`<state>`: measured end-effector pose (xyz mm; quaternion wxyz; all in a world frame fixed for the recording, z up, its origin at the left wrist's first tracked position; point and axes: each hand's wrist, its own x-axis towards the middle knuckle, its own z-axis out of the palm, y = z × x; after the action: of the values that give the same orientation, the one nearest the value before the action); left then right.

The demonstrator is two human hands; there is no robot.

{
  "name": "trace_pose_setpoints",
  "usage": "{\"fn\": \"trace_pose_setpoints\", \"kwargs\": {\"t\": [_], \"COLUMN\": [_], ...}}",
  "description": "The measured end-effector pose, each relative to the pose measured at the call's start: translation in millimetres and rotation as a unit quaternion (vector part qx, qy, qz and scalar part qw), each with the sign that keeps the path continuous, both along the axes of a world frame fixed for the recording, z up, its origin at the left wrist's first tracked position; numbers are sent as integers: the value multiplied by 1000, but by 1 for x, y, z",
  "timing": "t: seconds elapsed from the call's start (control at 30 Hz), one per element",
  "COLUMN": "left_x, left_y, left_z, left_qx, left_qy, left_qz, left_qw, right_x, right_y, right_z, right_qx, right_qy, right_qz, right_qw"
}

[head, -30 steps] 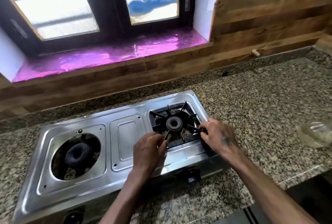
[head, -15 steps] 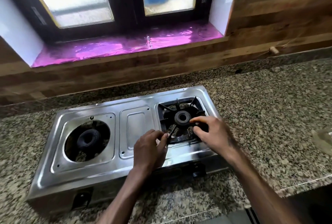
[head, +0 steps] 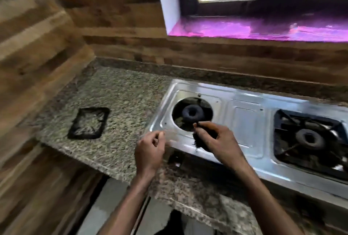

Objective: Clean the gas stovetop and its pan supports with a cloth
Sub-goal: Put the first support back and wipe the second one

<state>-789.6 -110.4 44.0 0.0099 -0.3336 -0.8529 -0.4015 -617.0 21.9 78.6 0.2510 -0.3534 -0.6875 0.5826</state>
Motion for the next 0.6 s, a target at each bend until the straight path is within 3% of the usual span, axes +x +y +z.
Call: {"fn": "trace_pose_setpoints", "kwargs": {"t": [0.23, 0.33, 0.47, 0.6], "left_x": [-156, -241, -350, -416], "left_y": [-74, -100, -130, -133], "left_z": [-33, -49, -66, -70], "left_qx": [33, 25, -61, -151], "left_qy": [-161, -174, -190, -208], "left_qz": [172, 234, 298, 266], "left_qw": [971, 956, 933, 929], "right_x": [-156, -229, -316, -361], "right_y": [-57, -79, -100, -104], "right_z": [-16, -28, -39, -51], "right_qx": [42, -17, -53, -109], "right_qy": [-51, -47, -85, -116], "right_qz": [81, 92, 95, 63], "right_qw": [995, 995, 990, 985]}}
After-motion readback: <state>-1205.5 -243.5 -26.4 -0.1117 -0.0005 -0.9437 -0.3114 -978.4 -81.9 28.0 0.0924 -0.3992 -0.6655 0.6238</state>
